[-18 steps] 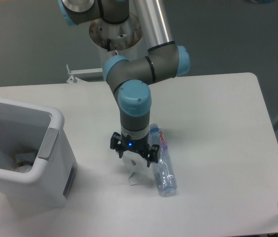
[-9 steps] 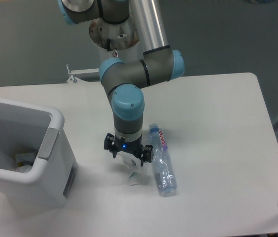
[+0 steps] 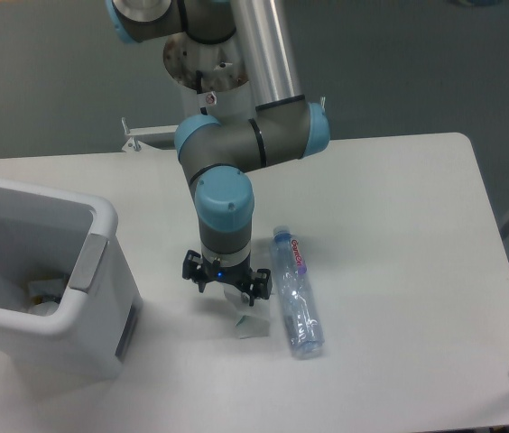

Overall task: Place the trash in the trash can
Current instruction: 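Lower the gripper over the white paper beside the bottle, then close the gripper on the white paper and lift it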

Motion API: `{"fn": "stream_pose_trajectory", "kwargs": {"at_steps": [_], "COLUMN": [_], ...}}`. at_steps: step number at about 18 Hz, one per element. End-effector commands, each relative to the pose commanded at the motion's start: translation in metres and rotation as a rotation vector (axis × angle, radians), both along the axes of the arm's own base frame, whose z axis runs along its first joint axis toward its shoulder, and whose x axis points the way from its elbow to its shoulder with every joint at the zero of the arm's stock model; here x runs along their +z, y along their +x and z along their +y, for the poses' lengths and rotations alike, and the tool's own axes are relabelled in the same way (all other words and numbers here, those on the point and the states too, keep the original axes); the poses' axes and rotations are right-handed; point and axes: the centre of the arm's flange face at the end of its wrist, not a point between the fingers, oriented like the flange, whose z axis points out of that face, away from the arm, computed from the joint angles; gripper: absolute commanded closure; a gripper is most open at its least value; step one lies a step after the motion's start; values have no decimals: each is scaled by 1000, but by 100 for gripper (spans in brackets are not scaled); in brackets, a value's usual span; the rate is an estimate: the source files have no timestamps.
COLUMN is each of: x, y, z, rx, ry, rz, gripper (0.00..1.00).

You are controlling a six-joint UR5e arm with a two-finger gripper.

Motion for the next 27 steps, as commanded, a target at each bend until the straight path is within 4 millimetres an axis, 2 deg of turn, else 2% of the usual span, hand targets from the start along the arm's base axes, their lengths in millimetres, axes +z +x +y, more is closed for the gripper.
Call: {"fn": "stream_pose_trajectory", "kwargs": {"at_steps": [1,4,5,6,12,15,21,25,27], "x": [-2,3,5,8,25,46,113,163,196], "y": [0,1,1,1,1,-1,-28,-47,-58], "z": [0,1,1,1,4,3,12,23,27], "rx": [0,0,3,7,17,23,57,104,131], "ry": [-2,6,9,17,54,118,327,463,540], "rz": [-2,3,3,1,6,-15,-66,-92,-103], "gripper": [18,78,94,100,100,100,100,100,100]}}
